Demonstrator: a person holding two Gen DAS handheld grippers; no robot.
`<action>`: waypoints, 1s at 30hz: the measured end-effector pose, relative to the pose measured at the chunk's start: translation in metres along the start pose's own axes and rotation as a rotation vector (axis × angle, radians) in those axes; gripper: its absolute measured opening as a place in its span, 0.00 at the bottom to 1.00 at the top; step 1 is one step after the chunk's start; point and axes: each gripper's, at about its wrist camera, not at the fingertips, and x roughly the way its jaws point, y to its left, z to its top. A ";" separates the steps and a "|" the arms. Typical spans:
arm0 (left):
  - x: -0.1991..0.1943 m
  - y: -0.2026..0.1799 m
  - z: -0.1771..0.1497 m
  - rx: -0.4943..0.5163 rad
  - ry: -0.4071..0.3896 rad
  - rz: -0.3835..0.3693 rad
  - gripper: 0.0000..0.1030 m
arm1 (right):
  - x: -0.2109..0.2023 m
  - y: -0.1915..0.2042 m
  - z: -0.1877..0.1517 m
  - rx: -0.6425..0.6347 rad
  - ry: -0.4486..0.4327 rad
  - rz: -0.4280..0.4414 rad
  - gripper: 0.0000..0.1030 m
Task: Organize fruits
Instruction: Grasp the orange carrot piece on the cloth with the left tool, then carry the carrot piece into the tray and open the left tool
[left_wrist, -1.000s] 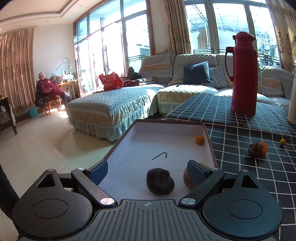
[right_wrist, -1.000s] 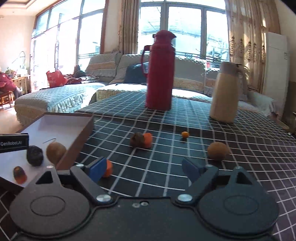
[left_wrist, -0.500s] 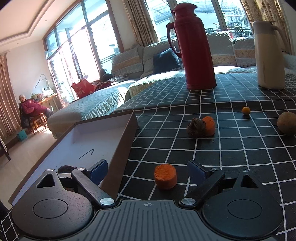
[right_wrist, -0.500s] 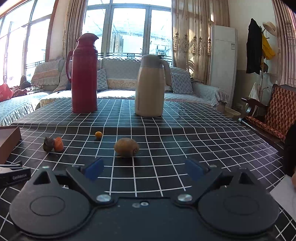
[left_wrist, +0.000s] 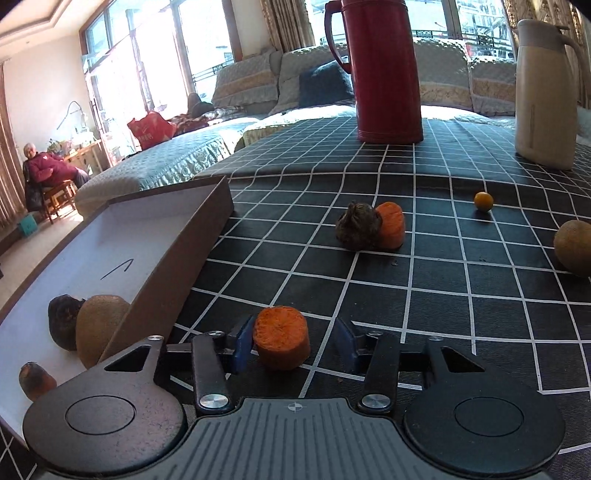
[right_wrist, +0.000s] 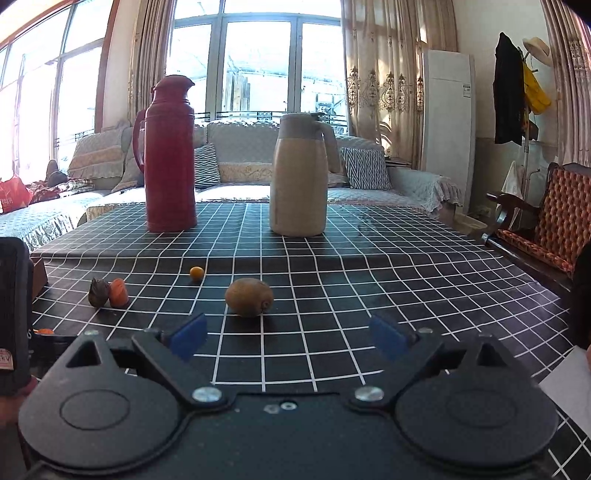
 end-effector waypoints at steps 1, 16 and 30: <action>0.000 0.001 0.000 -0.005 0.001 -0.004 0.31 | 0.000 0.000 0.000 0.000 -0.001 0.001 0.92; -0.013 0.096 0.039 -0.187 -0.135 0.124 0.31 | 0.000 0.012 0.000 -0.004 0.007 0.023 0.92; 0.049 0.174 0.029 -0.214 0.012 0.248 0.85 | 0.003 0.056 -0.001 -0.055 0.018 0.073 0.92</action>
